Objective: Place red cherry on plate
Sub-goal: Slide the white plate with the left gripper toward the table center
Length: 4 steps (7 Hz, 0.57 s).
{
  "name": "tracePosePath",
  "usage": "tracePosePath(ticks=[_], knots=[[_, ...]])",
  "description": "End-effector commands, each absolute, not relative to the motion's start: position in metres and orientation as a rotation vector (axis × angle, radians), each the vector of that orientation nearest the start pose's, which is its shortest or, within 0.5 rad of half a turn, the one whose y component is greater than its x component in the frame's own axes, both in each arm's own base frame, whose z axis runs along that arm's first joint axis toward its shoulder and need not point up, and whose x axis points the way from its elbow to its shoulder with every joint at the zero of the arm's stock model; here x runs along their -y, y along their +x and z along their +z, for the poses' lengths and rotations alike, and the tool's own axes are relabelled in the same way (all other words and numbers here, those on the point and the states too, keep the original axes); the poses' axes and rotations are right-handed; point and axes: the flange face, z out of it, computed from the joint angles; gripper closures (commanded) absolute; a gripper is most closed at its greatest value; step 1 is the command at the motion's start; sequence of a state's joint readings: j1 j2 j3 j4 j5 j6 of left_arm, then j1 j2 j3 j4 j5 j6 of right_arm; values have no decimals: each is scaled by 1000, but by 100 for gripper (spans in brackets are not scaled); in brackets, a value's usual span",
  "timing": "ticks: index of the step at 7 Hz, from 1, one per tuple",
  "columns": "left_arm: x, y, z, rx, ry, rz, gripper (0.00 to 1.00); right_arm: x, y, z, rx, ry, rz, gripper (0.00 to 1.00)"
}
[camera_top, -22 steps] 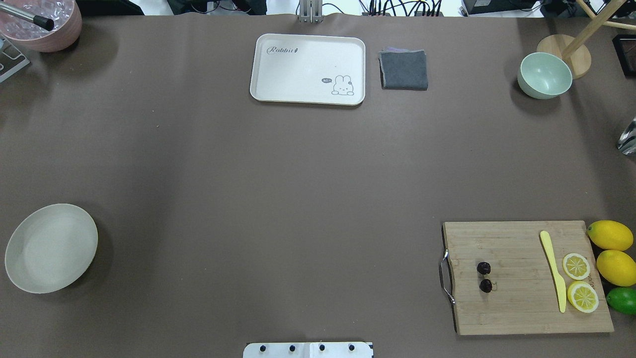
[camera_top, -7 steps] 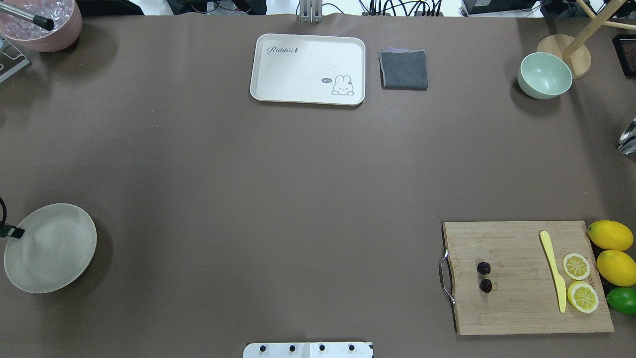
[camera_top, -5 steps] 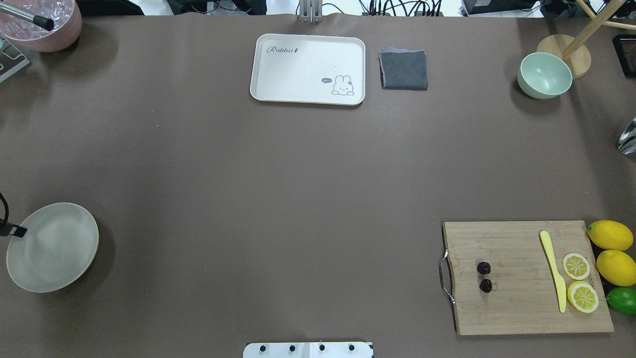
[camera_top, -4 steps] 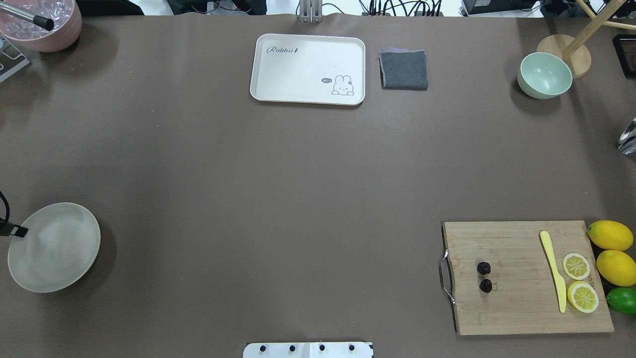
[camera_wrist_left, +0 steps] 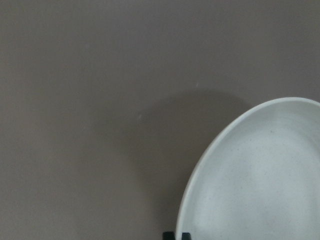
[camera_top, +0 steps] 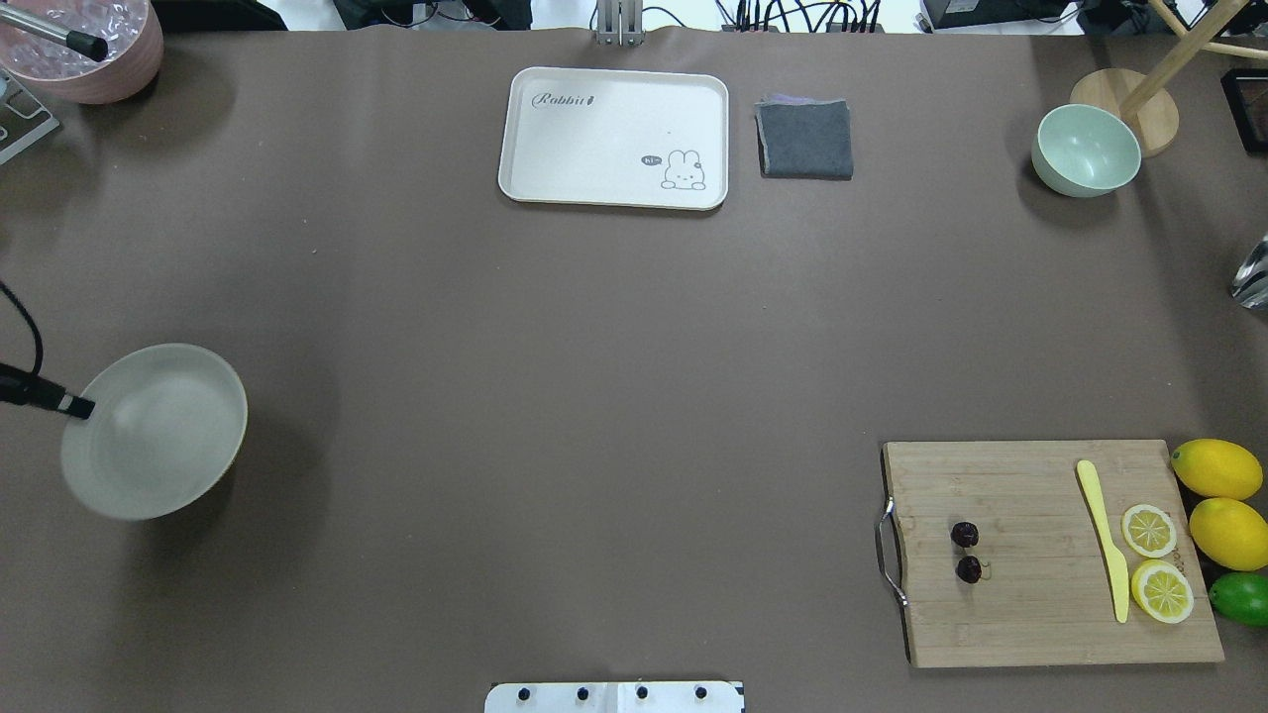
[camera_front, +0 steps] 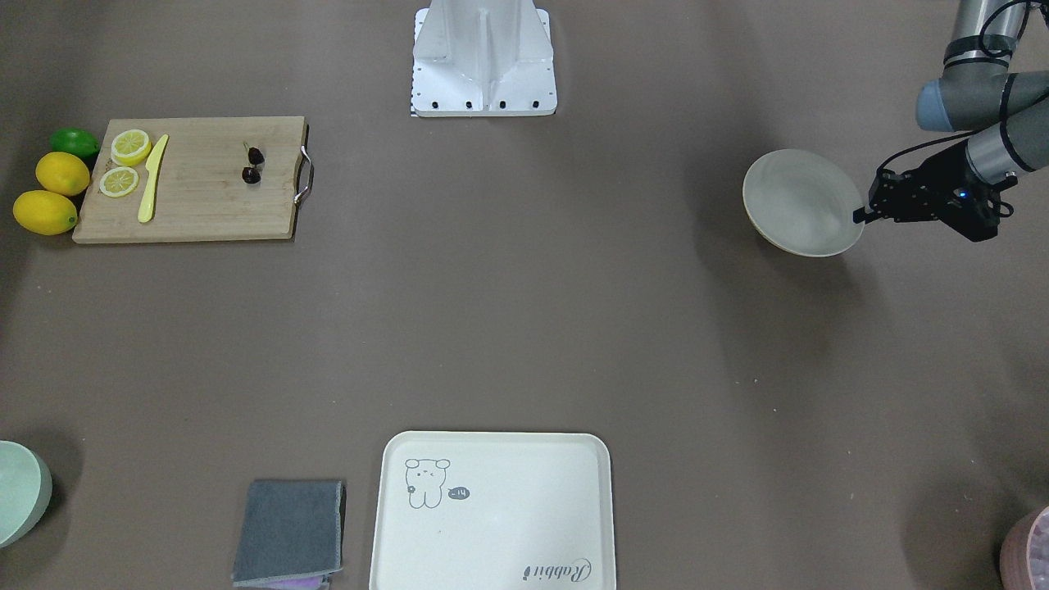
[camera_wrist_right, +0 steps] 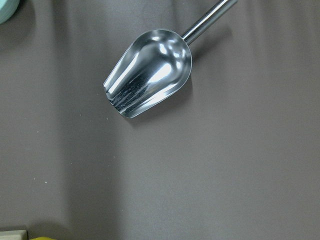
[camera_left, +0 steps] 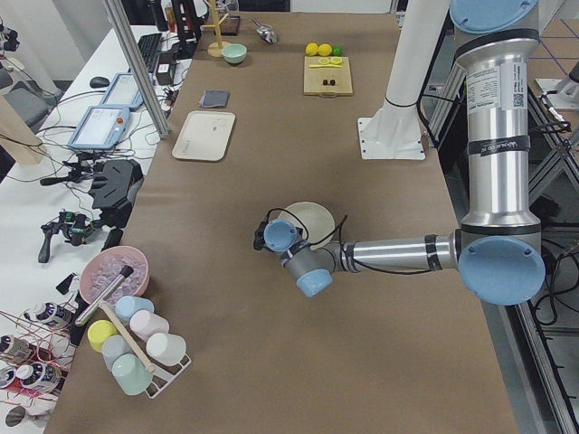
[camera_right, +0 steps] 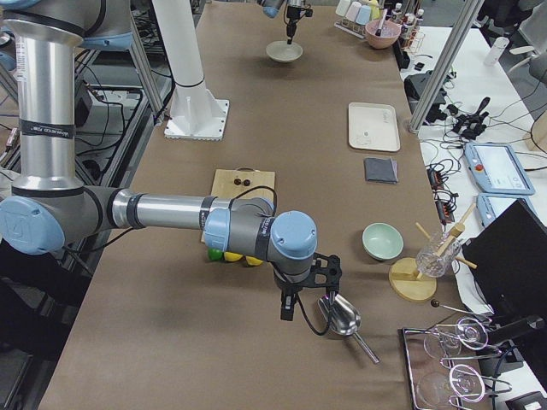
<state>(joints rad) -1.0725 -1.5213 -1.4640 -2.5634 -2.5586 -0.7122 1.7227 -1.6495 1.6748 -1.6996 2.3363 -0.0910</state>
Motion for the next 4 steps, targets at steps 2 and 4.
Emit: tracePosePath(ticks=[2, 4], knots=[[549, 286, 455, -1187, 94, -67, 100, 429, 130, 663, 776, -15, 100, 0], [556, 382, 367, -1146, 98, -120, 100, 429, 130, 661, 778, -12, 100, 0]])
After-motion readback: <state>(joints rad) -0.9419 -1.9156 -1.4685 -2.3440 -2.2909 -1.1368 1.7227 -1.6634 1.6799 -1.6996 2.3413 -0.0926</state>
